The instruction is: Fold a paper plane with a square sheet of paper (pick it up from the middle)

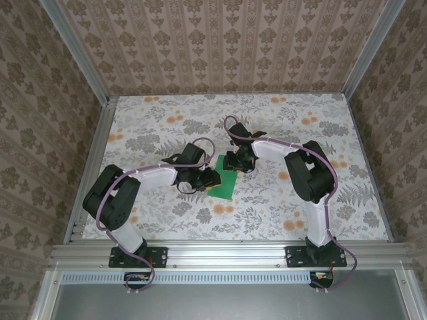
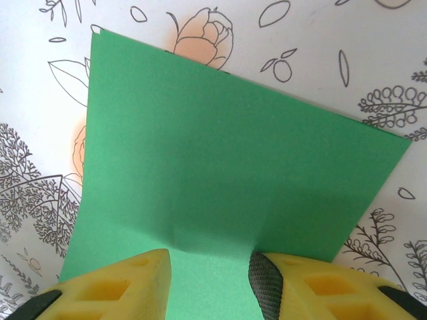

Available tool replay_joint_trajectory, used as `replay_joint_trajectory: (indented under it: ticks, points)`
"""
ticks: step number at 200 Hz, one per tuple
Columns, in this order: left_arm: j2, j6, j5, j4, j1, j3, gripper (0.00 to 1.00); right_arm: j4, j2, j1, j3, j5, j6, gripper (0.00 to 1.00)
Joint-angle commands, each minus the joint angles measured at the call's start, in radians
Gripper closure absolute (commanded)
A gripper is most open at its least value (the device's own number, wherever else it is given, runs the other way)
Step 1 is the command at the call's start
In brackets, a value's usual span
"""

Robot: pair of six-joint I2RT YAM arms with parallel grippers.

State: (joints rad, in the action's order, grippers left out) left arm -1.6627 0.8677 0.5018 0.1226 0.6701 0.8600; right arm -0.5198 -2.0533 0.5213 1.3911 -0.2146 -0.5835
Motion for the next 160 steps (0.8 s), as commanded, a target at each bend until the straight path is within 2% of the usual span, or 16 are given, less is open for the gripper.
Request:
replay_joint_trajectory:
  ticks: [1,92,160]
  points:
    - [0.037,0.014,0.039,-0.056,0.006,0.027,0.67,-0.026,-0.123,-0.006,-0.065,0.066,-0.012,0.57]
    - [-0.03,0.044,0.076,-0.207,0.008,0.056,0.55,-0.026,-0.123,-0.008,-0.068,0.061,-0.013,0.57]
    - [0.038,0.037,0.086,-0.185,0.011,-0.015,0.52,-0.024,-0.12,-0.013,-0.07,0.06,-0.013,0.57]
